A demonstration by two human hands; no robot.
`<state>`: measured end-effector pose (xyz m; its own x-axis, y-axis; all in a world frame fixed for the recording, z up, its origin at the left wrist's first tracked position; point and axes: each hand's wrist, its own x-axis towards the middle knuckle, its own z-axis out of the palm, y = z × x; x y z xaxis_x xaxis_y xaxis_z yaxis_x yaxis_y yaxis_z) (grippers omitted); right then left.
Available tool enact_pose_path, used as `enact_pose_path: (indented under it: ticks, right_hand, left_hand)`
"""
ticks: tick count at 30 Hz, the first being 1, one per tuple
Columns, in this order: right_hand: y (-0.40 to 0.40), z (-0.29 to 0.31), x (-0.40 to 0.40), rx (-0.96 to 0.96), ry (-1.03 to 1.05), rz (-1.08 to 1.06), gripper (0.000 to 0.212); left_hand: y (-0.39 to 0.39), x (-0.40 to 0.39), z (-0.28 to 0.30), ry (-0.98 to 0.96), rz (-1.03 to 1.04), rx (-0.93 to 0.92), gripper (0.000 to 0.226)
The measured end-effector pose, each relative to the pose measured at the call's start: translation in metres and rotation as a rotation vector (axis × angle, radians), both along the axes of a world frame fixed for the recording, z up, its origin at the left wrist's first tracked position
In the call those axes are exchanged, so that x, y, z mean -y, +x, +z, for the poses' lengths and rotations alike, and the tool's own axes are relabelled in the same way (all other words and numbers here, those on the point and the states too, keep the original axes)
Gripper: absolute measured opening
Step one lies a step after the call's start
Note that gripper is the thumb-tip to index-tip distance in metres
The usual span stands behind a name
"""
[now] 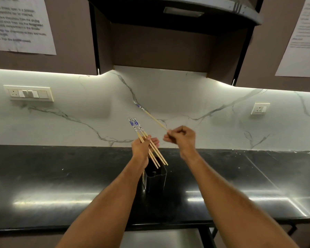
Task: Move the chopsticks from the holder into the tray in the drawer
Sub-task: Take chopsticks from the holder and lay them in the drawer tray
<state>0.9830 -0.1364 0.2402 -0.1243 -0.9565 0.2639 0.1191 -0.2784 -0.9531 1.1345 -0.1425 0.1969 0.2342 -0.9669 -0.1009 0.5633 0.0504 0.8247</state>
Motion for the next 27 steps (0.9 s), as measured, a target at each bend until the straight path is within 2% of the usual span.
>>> enact_pose_path:
  ticks: [3,7,13,22,25,27]
  right_hand:
    - [0.009,-0.034,-0.008,-0.017,0.077,-0.028,0.015]
    - [0.014,-0.061,-0.013,-0.218,0.074,-0.099,0.017]
    - [0.013,-0.069,-0.016,-0.423,0.074,0.001,0.014]
    - [0.004,-0.074,-0.014,-0.441,0.168,0.149,0.013]
    - [-0.006,-0.069,-0.01,-0.438,0.212,0.246,0.031]
    - [-0.012,-0.069,-0.006,-0.289,0.315,0.361,0.043]
  left_hand:
    - [-0.004,0.008,0.005,-0.017,0.089,-0.025,0.019]
    - [-0.006,0.014,0.002,-0.008,0.137,-0.039,0.021]
    - [-0.012,0.015,-0.005,0.014,0.149,-0.071,0.022]
    - [-0.018,0.02,-0.01,0.06,0.145,-0.057,0.019]
    - [-0.018,0.018,-0.013,0.054,0.116,-0.049,0.018]
    - [-0.019,0.018,-0.014,0.036,0.104,-0.062,0.019]
